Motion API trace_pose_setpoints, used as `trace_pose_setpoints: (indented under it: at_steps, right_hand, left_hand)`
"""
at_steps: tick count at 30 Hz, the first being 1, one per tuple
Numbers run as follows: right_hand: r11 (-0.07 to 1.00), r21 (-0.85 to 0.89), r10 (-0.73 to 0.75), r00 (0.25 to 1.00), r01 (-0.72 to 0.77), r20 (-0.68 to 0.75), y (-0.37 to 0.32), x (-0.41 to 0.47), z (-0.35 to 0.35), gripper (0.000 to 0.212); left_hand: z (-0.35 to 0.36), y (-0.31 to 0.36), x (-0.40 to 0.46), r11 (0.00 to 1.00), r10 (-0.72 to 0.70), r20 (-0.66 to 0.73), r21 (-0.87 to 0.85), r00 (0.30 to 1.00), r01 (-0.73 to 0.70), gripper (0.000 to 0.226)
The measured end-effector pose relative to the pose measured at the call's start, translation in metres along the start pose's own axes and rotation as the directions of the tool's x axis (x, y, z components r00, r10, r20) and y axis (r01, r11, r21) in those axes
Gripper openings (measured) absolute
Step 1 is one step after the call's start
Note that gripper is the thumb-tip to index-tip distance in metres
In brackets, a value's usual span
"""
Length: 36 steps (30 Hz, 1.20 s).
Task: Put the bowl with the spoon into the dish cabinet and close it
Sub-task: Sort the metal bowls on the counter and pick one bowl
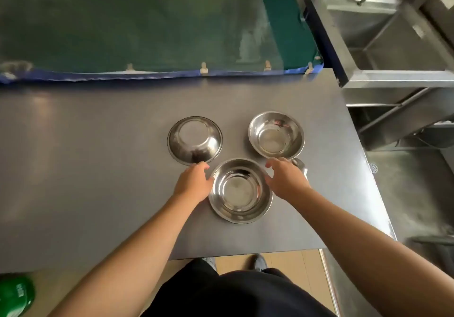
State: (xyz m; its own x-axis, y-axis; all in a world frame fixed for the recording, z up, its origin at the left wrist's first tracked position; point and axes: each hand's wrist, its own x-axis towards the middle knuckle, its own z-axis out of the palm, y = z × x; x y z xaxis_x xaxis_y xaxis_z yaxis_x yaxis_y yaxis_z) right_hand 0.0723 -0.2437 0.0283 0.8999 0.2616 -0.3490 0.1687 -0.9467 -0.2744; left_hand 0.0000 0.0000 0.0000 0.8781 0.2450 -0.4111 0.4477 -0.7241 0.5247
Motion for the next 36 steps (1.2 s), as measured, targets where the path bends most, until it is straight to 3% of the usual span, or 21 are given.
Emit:
trace_pose_setpoints:
  at_steps: [6,12,19,25,29,36]
  right_hand:
    - [0.968,0.115,0.213,0.973,-0.222,0.089,0.009,-0.008,0.023,0.057]
    - [0.882,0.316,0.315,0.936,-0.35,0.159,0.009,-0.006,0.031,0.039]
    - [0.86,0.417,0.232,0.953,-0.295,0.196,0.008,0.012,0.016,0.035]
    - [0.895,0.418,0.118,0.986,-0.157,0.117,0.006,0.034,-0.014,0.035]
    - [0.878,0.46,0.105,0.99,-0.136,0.092,0.011,0.048,-0.038,0.026]
    - [0.857,0.492,0.149,0.988,-0.153,0.047,0.037,0.075,-0.07,0.032]
  left_hand:
    - [0.004,-0.008,0.004,0.997,-0.05,0.065,-0.063,0.997,0.054,0.039]
    - [0.008,-0.009,0.005,0.958,-0.132,0.121,-0.241,0.984,0.158,0.029]
    - [0.004,-0.01,0.001,0.925,-0.208,0.023,-0.319,0.978,0.204,0.023]
    - [-0.01,0.003,0.007,0.89,-0.238,-0.069,-0.414,0.969,0.189,0.028]
    - [-0.02,0.024,0.021,0.889,-0.215,-0.104,-0.433,0.971,0.15,0.031]
    - [-0.025,0.069,0.063,0.916,-0.15,-0.134,-0.392,0.98,0.086,0.028]
